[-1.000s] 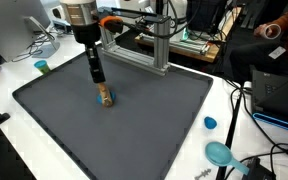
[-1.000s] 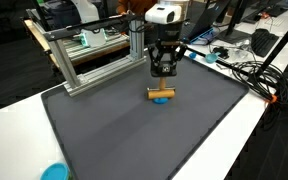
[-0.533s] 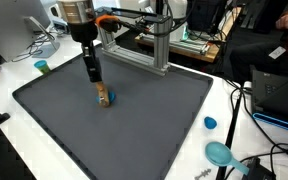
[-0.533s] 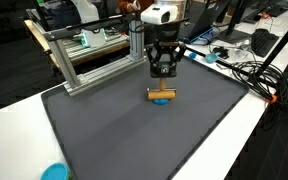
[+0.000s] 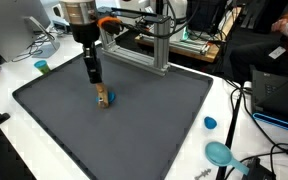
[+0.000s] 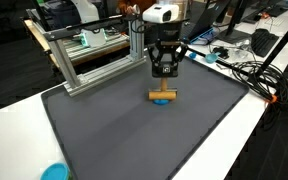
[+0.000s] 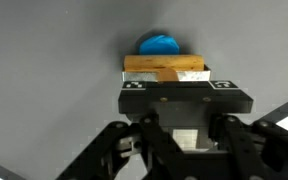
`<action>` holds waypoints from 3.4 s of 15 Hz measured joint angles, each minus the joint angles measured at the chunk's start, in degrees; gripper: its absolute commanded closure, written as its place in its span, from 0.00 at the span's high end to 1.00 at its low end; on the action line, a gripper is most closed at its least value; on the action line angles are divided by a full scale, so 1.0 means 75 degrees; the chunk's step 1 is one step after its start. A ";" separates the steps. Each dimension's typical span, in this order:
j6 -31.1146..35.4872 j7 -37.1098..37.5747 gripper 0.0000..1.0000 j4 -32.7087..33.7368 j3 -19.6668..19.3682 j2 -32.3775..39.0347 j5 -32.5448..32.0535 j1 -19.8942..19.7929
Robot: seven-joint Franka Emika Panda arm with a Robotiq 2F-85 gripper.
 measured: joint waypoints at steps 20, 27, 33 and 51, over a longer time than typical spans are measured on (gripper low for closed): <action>0.1474 0.1086 0.22 -0.0017 -0.0314 0.0348 -0.0665 0.0015; 0.2330 -0.0234 0.22 -0.0431 -0.0356 -0.0296 -0.0618 -0.0115; 0.1891 -0.3539 0.47 -0.0915 0.0631 -0.1309 0.0220 -0.0825; 0.0451 -0.8152 0.22 -0.1036 0.1313 -0.1734 0.0134 -0.1316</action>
